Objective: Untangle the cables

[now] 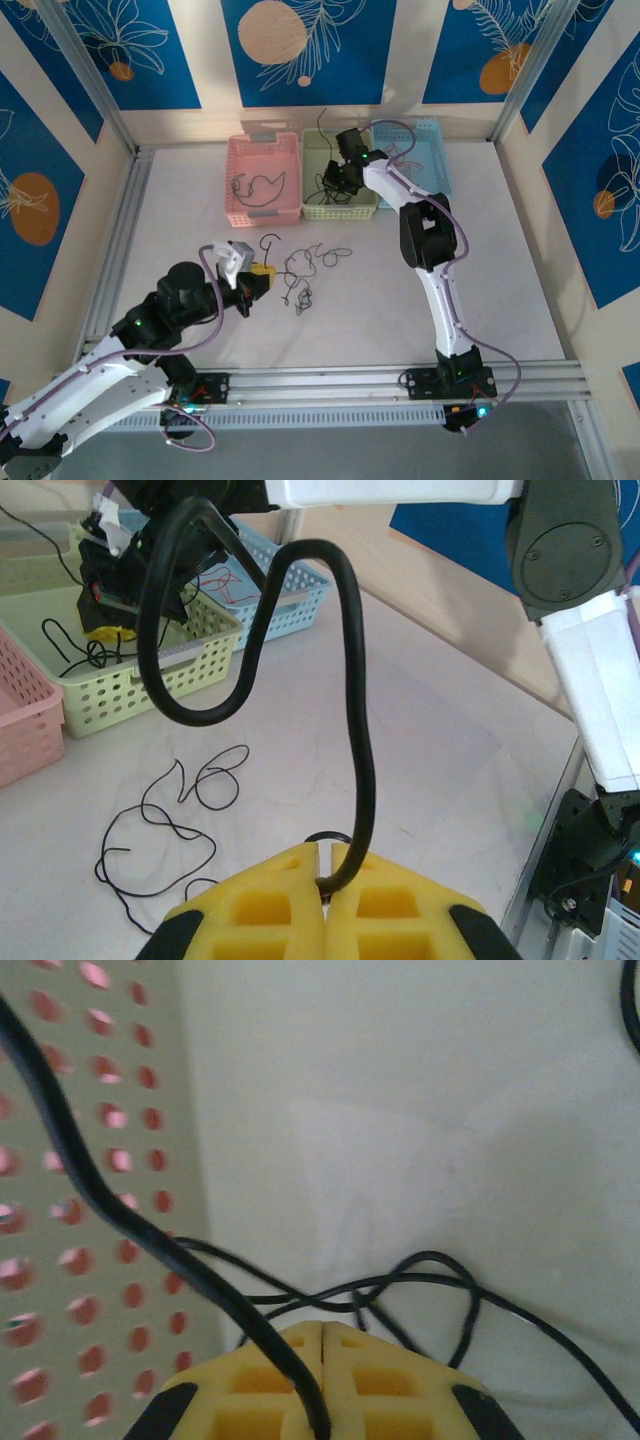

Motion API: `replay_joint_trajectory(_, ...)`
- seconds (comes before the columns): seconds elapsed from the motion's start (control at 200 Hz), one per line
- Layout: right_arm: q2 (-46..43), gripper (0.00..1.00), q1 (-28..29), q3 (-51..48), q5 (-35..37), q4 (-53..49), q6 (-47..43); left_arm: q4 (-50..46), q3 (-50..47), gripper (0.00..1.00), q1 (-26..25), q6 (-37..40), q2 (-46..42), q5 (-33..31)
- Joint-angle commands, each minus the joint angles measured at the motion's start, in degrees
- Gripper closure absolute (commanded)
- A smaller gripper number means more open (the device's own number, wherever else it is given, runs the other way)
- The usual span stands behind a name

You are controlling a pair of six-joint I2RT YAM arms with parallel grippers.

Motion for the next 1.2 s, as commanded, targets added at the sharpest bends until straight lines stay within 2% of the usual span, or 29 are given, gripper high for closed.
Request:
replay_joint_trajectory(0.0,3.7,1.00,-0.5,4.3,1.7,-9.7,0.5,0.7,0.0,1.00,0.2,0.0,-0.2,1.0)
replay_joint_trajectory(0.26,8.3,1.00,-1.4,9.8,1.3,-13.9,-0.5,0.9,-0.2,1.00,0.2,0.0,0.2,1.2)
replay_joint_trajectory(0.435,5.9,1.00,-0.7,10.3,2.4,-13.9,-2.9,1.0,0.3,1.00,0.2,-0.1,1.2,1.7)
replay_joint_trajectory(0.64,0.0,0.78,-0.2,10.5,1.9,-14.3,-3.7,1.3,0.9,1.00,0.2,0.0,2.0,1.7)
replay_joint_trajectory(0.79,-4.3,0.66,-0.2,9.6,1.2,-14.7,-3.8,1.4,1.2,1.00,0.2,0.0,2.5,2.0)
replay_joint_trajectory(0.98,-10.4,0.58,-0.5,6.6,0.1,-14.2,-3.8,1.1,1.7,1.00,0.2,0.4,2.7,2.0)
replay_joint_trajectory(1.196,-19.2,0.56,-0.5,-0.7,-0.8,-11.7,-4.4,1.8,1.7,1.00,0.2,0.5,3.1,2.2)
